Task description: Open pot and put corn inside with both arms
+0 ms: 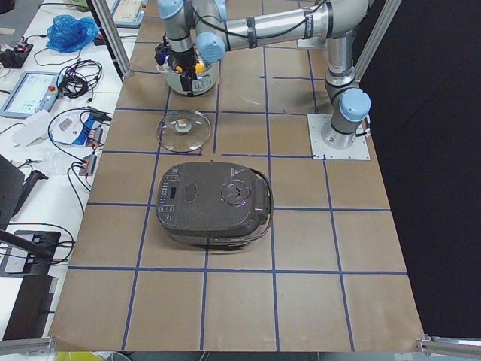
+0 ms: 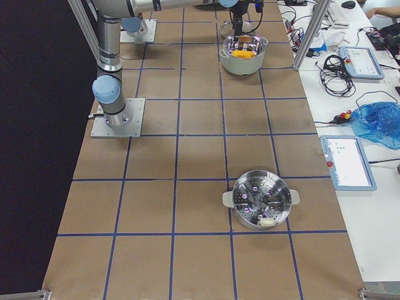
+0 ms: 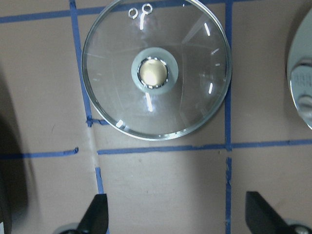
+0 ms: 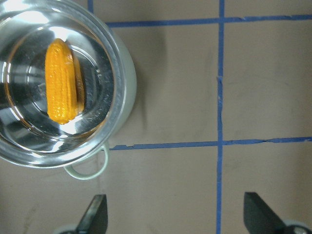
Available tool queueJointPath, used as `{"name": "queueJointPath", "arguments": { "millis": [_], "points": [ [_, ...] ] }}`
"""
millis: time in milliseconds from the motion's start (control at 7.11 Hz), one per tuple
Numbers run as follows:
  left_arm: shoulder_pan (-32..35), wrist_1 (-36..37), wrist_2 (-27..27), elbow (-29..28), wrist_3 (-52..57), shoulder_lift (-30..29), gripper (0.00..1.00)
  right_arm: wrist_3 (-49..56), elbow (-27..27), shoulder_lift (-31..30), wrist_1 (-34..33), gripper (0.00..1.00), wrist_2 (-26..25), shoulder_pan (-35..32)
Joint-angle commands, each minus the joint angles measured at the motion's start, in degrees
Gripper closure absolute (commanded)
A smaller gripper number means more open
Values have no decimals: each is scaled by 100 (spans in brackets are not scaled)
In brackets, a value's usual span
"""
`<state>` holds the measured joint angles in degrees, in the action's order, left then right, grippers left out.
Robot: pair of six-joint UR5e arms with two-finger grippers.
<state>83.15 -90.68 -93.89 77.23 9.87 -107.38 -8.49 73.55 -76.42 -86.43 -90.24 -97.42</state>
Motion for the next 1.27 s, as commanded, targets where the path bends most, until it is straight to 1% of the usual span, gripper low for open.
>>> {"name": "queueJointPath", "arguments": {
  "millis": [0, 141, 281, 422, 1125],
  "points": [
    [131, -607, 11, 64, -3, 681, 0, 557, 1175, -1012, 56, 14, -2, 477],
    [227, -592, 46, 73, -29, 753, 0, 568, 1310, -1102, 39, 12, -2, 505],
    [254, -583, 185, 91, 67, 858, 0, 585, 1285, -1112, -31, 0, 50, 479],
    [263, -539, 543, 82, -19, 824, 0, 585, 1250, -1121, -23, 0, -10, 470],
    [255, -477, 529, 108, 24, 841, 0, 577, 1276, -1147, -41, 0, -11, 426]
  ]
}}
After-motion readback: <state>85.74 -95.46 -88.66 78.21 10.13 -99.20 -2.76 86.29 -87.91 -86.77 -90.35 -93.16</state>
